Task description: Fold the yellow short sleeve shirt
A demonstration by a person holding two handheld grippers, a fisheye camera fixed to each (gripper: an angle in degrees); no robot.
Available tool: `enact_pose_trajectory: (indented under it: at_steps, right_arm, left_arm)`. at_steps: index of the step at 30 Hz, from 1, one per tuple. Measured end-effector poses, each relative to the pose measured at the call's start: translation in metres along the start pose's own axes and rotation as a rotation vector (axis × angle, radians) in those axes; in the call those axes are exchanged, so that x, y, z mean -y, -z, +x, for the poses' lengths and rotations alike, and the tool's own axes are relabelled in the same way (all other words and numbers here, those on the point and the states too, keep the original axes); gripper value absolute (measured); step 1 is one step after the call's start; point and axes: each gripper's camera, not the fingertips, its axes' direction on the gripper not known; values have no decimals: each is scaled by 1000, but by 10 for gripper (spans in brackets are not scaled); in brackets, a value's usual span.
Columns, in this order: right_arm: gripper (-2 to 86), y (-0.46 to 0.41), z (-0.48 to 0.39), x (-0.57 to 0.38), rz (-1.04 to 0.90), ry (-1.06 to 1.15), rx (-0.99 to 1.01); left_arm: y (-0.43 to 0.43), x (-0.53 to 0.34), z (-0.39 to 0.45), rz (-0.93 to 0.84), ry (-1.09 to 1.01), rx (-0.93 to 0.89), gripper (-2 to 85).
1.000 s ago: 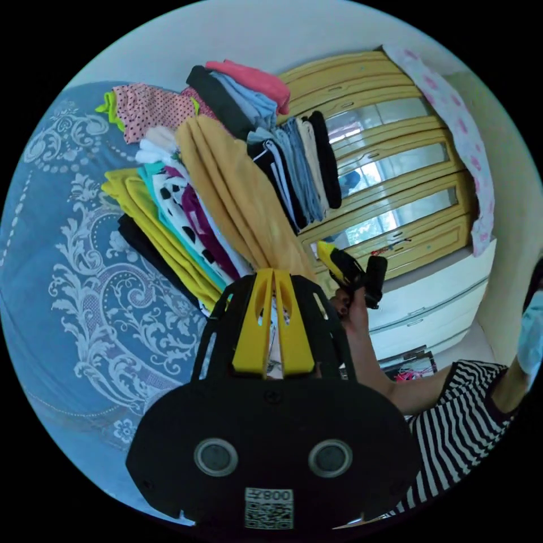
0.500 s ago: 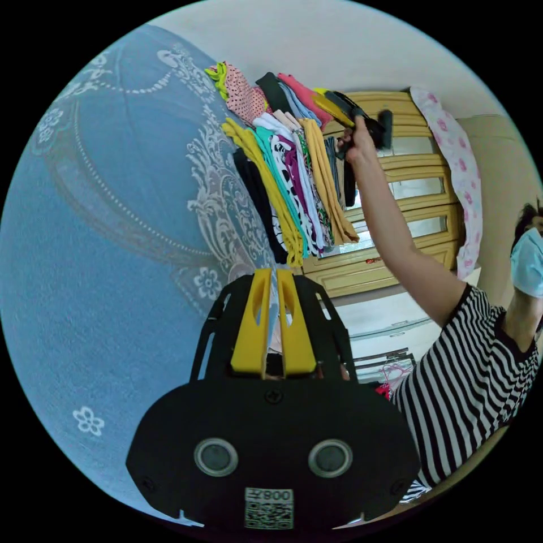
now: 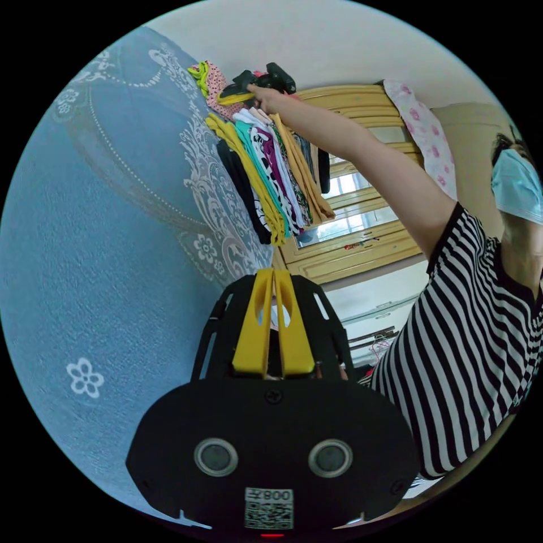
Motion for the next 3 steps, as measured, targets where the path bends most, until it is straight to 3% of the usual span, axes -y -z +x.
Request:
enact_pose_trajectory:
  at_steps: [3]
  right_arm:
    - [13, 24, -2, -8, 45, -8, -26]
  left_arm:
    - [4, -16, 17, 28, 20, -12, 2]
